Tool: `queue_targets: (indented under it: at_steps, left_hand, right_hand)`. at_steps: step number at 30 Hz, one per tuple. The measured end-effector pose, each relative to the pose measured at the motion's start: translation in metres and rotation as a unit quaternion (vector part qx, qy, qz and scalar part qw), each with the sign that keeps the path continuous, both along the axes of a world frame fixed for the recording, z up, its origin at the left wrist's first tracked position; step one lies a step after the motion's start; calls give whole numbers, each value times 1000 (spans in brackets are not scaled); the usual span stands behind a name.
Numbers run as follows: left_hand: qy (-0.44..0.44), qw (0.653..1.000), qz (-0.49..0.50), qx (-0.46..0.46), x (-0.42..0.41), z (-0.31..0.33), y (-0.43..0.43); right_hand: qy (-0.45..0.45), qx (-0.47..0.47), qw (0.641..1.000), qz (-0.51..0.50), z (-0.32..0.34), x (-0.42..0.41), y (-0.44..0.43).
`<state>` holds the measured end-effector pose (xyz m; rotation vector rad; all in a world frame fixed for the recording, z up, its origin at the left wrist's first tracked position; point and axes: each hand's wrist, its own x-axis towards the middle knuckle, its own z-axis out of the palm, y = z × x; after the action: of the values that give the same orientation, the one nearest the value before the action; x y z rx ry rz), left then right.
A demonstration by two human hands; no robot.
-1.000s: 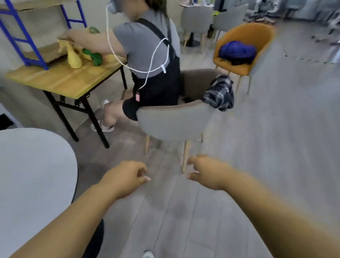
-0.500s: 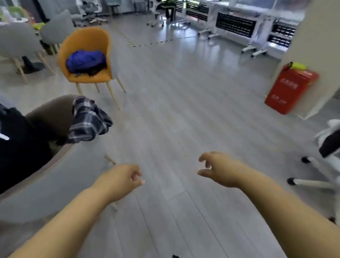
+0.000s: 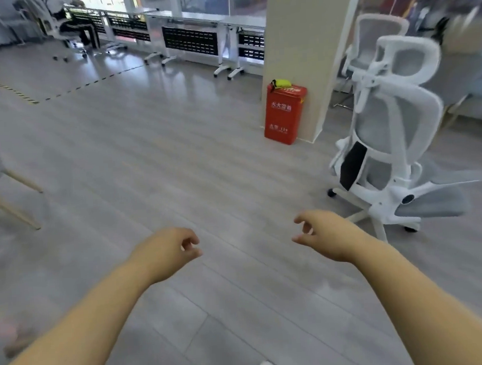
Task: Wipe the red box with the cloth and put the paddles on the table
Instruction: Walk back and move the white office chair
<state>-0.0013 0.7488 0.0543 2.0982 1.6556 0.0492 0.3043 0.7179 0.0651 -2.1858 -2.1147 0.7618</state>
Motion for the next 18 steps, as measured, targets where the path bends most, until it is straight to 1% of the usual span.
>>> queue_targets:
  at_steps: [6,12,18]
  left_hand:
    - [-28,999,-29,6,65,12,98]
    - [-67,996,-58,-8,118,13,186]
    - [-77,990,-112,-23,175,6,284]
  right_hand:
    - [7,12,999,-42,18,62,73]
    - [18,55,994,-92,31,108,135]
    - [19,102,980,-168,34,149,196]
